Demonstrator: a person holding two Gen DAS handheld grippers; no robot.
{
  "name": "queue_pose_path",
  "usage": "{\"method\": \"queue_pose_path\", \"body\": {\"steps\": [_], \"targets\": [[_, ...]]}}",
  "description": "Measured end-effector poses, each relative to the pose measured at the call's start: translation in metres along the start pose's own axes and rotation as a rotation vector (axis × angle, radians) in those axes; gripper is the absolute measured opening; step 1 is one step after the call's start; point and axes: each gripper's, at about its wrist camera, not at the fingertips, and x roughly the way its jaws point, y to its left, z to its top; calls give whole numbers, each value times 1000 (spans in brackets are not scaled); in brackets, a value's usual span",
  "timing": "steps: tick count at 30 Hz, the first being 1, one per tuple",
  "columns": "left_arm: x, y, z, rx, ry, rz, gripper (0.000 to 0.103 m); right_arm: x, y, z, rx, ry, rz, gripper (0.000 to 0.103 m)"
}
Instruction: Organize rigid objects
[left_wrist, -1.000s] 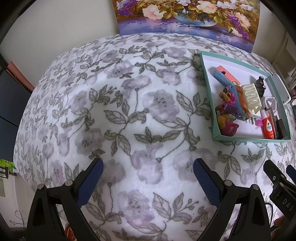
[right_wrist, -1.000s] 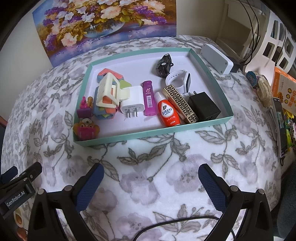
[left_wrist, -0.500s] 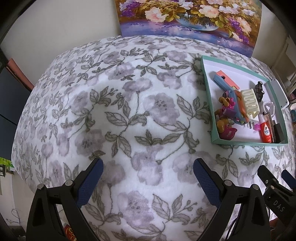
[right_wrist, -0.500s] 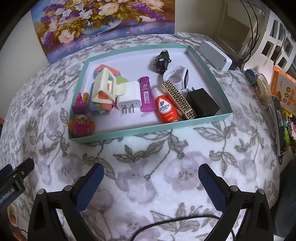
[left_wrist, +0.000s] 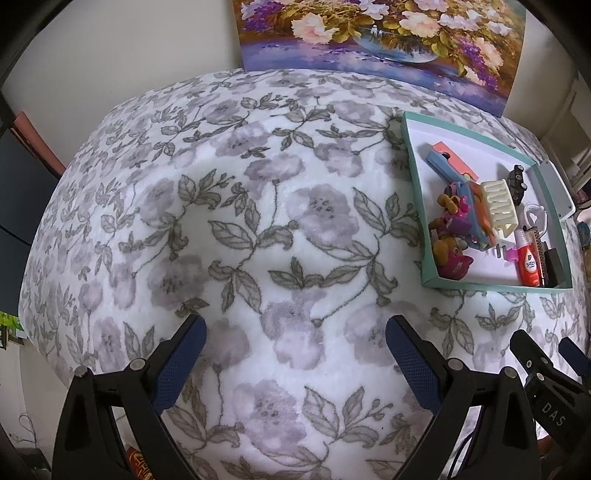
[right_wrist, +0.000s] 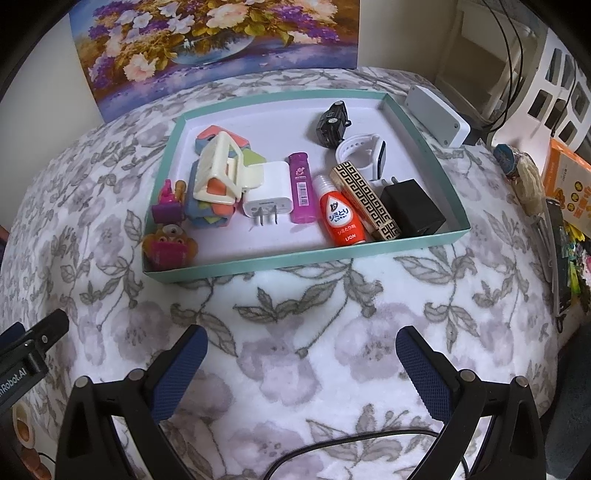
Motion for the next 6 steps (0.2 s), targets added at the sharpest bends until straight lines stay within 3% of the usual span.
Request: {"method": "queue_pose_path", "body": {"steps": [6], "targets": [[-4,-3,1,14,-24,-3,98,-2,-1,1,6,-7,7,103]]}}
